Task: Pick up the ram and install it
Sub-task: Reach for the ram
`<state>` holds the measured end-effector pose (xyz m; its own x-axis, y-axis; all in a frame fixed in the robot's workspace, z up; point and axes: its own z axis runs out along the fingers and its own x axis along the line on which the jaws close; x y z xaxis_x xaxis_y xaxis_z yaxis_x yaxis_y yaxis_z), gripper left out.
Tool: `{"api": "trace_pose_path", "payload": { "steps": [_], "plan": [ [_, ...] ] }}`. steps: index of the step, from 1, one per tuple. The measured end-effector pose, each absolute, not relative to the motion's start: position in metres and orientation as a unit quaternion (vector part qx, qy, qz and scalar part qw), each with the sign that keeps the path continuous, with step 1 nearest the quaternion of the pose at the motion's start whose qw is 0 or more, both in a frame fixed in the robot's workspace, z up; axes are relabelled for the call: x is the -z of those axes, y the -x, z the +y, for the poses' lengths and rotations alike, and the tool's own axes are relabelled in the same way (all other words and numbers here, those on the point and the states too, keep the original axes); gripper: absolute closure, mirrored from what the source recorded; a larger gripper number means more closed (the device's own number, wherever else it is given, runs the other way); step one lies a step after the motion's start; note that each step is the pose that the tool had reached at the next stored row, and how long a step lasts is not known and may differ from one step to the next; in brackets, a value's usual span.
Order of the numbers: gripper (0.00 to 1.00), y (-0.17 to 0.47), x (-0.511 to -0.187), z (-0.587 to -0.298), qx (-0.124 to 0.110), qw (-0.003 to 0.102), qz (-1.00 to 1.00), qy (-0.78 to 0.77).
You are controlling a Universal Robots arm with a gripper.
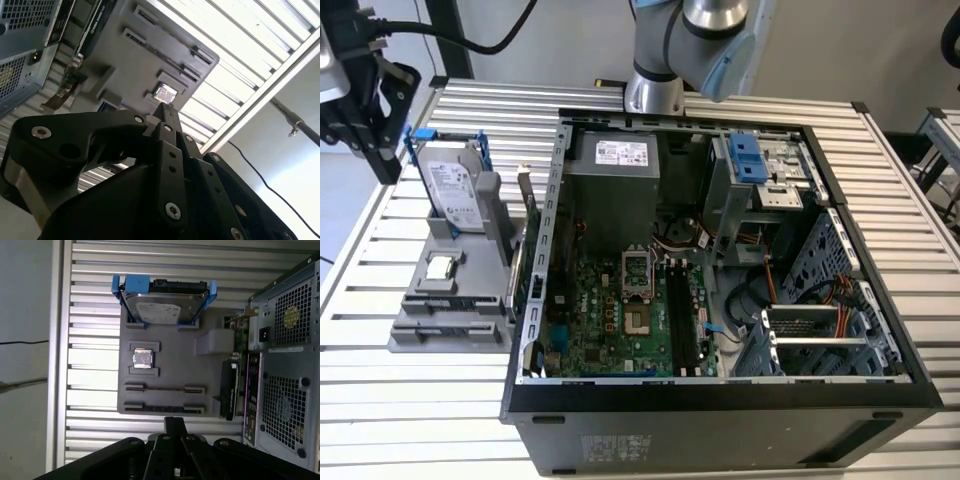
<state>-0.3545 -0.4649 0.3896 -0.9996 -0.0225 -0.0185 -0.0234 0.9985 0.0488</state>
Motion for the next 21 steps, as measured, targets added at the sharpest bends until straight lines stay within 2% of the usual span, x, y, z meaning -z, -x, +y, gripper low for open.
{"api": "trace_pose_path", "payload": {
  "steps": [8,21],
  "plan": [
    [1.00,0.357,-0.389,-0.476,-0.024,0.009,1.000,0.011],
    [1.00,0.357,-0.389,-0.479,-0.024,0.009,1.000,0.011]
  ]
}}
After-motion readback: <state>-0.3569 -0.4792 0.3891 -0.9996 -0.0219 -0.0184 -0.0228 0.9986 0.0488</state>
